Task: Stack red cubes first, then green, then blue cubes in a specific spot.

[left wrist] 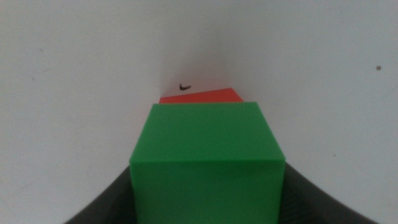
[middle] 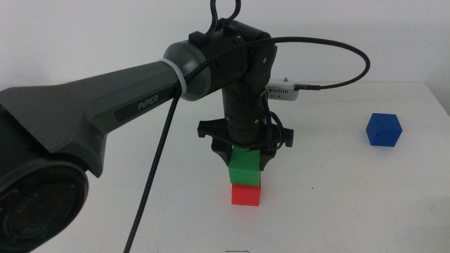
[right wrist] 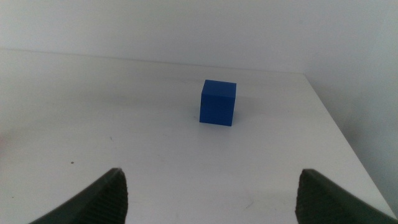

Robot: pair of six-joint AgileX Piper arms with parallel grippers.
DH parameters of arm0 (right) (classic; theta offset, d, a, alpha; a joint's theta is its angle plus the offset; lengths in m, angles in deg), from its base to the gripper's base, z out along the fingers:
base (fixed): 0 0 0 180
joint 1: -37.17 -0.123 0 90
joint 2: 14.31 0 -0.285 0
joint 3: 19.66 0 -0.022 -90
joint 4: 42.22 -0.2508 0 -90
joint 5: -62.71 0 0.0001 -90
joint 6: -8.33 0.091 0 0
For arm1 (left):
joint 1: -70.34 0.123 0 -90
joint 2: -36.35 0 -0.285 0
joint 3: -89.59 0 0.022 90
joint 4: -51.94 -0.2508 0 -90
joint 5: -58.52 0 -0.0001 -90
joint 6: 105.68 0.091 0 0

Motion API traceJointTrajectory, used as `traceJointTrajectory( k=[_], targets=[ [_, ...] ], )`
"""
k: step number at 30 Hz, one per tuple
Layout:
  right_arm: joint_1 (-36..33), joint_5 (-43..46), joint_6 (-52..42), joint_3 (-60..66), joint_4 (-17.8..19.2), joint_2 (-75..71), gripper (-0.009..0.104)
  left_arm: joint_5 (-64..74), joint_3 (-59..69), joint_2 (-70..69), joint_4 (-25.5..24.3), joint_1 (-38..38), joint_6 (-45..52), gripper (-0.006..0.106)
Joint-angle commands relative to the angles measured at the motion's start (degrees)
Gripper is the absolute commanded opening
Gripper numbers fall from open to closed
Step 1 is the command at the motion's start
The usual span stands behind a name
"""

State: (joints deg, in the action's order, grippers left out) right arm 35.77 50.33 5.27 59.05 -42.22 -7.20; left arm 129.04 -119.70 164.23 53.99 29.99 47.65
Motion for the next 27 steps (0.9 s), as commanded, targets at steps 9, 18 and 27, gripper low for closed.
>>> traceJointTrajectory(
  k=[9,18,27],
  targets=[
    [-0.1,4.3,-0.7,-0.6,0.8,-0.9,0.083,4.8,-1.8,-3.1,2.7,-0.2,0.2,0.036],
    [-0.1,4.3,-0.7,-0.6,0.8,-0.9,0.083,4.8,-1.8,-3.1,2.6,-0.2,1.7,0.083],
    [-0.1,4.3,-0.7,-0.6,0.8,-0.9,0.083,4.8,-1.8,-4.2,2.6,-0.2,2.7,0.092]
  ],
)
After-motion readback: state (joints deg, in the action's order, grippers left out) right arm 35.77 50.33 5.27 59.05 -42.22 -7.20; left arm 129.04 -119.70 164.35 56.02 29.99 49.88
